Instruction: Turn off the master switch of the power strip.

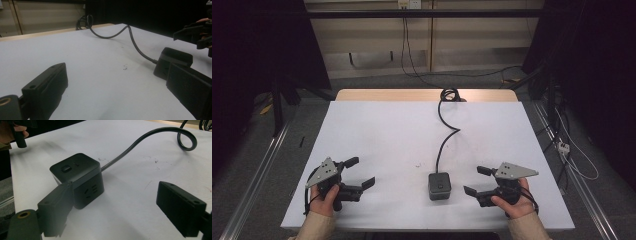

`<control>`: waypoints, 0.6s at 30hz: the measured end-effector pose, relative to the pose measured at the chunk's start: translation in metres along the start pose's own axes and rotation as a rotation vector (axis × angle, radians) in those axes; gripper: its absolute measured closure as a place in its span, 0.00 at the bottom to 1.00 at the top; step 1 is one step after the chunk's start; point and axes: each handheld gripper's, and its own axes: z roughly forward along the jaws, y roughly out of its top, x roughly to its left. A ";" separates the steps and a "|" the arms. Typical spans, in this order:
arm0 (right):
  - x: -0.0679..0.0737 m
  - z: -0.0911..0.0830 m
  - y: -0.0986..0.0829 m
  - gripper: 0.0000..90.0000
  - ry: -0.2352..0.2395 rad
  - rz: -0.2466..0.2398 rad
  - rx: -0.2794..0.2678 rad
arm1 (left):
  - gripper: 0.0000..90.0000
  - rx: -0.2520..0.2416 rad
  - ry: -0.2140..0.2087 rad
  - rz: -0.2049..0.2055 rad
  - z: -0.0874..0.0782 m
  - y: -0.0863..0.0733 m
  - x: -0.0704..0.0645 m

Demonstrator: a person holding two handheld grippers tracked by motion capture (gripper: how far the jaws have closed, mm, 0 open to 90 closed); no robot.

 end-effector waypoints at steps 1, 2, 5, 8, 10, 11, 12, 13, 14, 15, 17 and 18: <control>0.000 0.000 0.000 0.16 -0.001 0.000 0.000 | 0.04 0.000 0.000 0.000 0.000 0.000 0.000; 0.000 0.000 0.000 0.16 -0.001 0.000 0.000 | 0.04 0.000 0.000 -0.001 0.000 0.000 0.000; -0.001 -0.002 -0.001 0.16 -0.003 -0.005 0.003 | 0.04 0.000 0.000 -0.001 0.000 0.000 0.000; -0.002 -0.003 -0.002 0.16 -0.007 -0.006 0.003 | 0.04 0.000 0.000 0.000 0.000 0.000 0.000; -0.003 -0.004 -0.002 0.16 -0.009 -0.007 0.005 | 0.04 -0.003 0.003 -0.002 0.000 0.000 0.000; -0.004 -0.005 -0.003 0.16 -0.013 -0.007 0.003 | 0.04 0.000 0.001 0.000 0.000 0.000 0.000; -0.004 -0.006 -0.004 0.16 -0.015 -0.007 0.006 | 0.04 0.000 0.001 0.000 0.000 0.000 0.000; -0.005 -0.006 -0.004 0.16 -0.018 -0.008 0.005 | 0.04 0.000 0.000 0.000 0.000 0.000 0.000; -0.005 -0.007 -0.005 0.16 -0.019 -0.007 0.007 | 0.04 0.000 0.000 0.000 0.000 0.000 0.000; -0.006 -0.008 -0.005 0.16 -0.021 -0.006 0.006 | 0.04 0.000 0.001 0.000 0.000 0.000 0.000; -0.007 -0.009 -0.006 0.16 -0.023 -0.001 0.005 | 0.04 0.000 0.000 0.000 0.000 0.000 0.000; -0.008 -0.010 -0.006 0.16 -0.025 0.000 0.003 | 0.04 0.000 0.000 0.000 0.000 0.000 0.000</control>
